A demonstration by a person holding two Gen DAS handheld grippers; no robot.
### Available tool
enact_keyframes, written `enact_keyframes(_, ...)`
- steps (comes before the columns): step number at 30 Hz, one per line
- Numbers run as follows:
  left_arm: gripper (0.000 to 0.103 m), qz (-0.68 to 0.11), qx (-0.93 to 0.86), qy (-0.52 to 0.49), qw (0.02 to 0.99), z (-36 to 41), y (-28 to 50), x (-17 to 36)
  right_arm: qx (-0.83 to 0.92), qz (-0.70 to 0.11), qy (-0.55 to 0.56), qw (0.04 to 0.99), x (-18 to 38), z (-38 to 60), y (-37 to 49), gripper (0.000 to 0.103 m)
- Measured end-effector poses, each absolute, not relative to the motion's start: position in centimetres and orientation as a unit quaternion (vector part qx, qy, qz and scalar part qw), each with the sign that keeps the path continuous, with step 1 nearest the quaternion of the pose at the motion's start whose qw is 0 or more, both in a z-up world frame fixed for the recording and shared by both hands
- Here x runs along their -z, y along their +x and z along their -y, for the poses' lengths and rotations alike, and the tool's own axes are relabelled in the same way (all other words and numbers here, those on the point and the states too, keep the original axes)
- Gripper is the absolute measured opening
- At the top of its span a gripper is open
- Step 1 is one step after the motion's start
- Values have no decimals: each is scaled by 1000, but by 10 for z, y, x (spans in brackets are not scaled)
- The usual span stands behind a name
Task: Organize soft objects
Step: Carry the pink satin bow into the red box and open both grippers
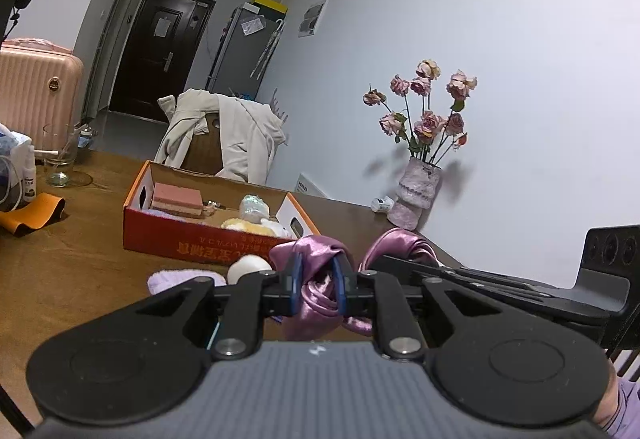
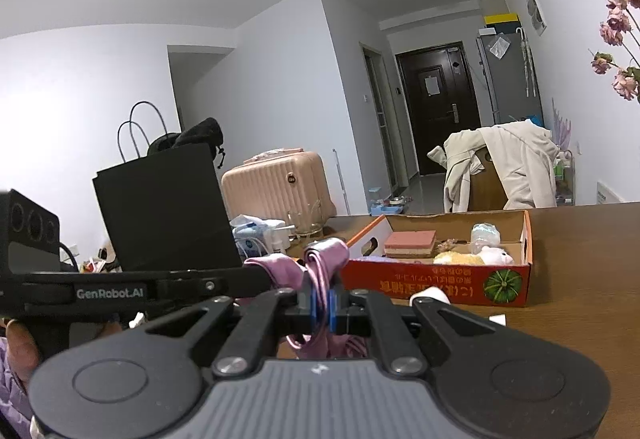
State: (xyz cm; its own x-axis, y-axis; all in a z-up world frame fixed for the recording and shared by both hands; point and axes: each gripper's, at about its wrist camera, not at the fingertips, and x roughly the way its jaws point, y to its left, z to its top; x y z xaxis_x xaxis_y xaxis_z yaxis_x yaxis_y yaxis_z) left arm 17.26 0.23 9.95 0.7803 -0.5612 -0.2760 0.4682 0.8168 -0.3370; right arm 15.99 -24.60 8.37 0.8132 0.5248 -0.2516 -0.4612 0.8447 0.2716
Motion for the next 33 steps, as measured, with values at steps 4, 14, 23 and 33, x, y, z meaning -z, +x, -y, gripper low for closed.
enact_keyframes(4, 16, -183, 274, -120, 937, -4, 207, -106, -264, -163, 96, 946, -88, 243, 196, 6)
enact_keyframes(14, 14, -231, 254, -93, 934, -8, 377, -117, -277, -197, 103, 935, -97, 228, 361, 6)
enact_keyframes(23, 13, -348, 204, -75, 912, -6, 539, -60, -274, -325, 159, 891, -49, 210, 540, 6)
enact_keyframes(33, 33, -375, 143, -27, 916, -2, 576, -18, -231, -441, 200, 844, 33, 191, 605, 25)
